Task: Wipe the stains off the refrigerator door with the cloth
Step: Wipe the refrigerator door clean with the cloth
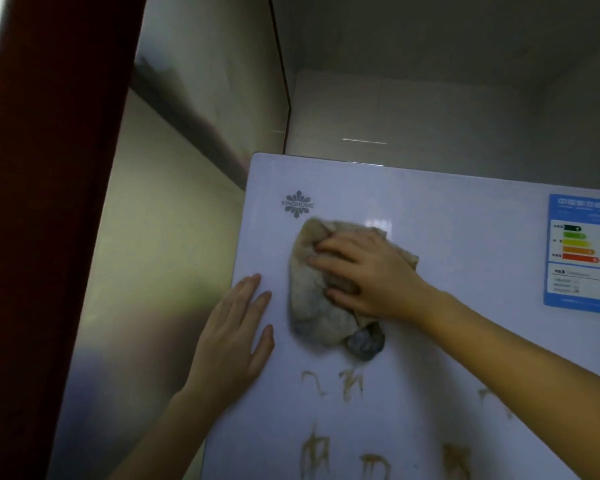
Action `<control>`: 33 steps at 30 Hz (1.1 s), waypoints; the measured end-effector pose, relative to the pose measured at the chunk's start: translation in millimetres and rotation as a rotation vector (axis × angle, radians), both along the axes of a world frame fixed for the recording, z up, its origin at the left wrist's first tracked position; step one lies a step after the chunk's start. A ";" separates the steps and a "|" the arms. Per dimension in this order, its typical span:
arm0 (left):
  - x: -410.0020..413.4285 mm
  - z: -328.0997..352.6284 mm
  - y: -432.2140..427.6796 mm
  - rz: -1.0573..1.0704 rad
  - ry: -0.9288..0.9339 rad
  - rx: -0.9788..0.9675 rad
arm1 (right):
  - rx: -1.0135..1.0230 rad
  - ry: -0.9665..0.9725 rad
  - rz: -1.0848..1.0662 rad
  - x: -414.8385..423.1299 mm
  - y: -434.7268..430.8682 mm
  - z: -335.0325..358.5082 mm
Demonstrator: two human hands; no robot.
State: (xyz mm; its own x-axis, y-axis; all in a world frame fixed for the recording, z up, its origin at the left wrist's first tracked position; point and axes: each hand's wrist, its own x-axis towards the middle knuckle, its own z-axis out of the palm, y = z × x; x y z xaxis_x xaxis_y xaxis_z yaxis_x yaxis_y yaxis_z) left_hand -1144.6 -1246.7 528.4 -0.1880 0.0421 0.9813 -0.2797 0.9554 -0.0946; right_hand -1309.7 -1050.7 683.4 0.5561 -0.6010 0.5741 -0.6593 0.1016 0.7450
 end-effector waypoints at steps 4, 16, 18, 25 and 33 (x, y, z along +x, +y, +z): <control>-1.9 -1.0 0.2 -0.001 0.008 0.017 | -0.209 -0.213 0.077 2.7 -2.3 35.4; -4.0 -3.4 0.4 0.009 0.021 0.006 | -0.080 -0.070 0.038 -3.2 -3.3 22.2; -5.3 -4.6 0.7 0.014 0.015 0.020 | -0.228 -0.215 0.070 2.9 -5.8 42.3; -5.1 -3.4 2.1 0.017 0.002 0.042 | 0.010 -0.053 0.003 20.1 -27.1 41.0; -3.8 -4.9 2.6 0.014 -0.002 0.048 | -0.295 -0.303 0.106 19.8 -30.6 40.1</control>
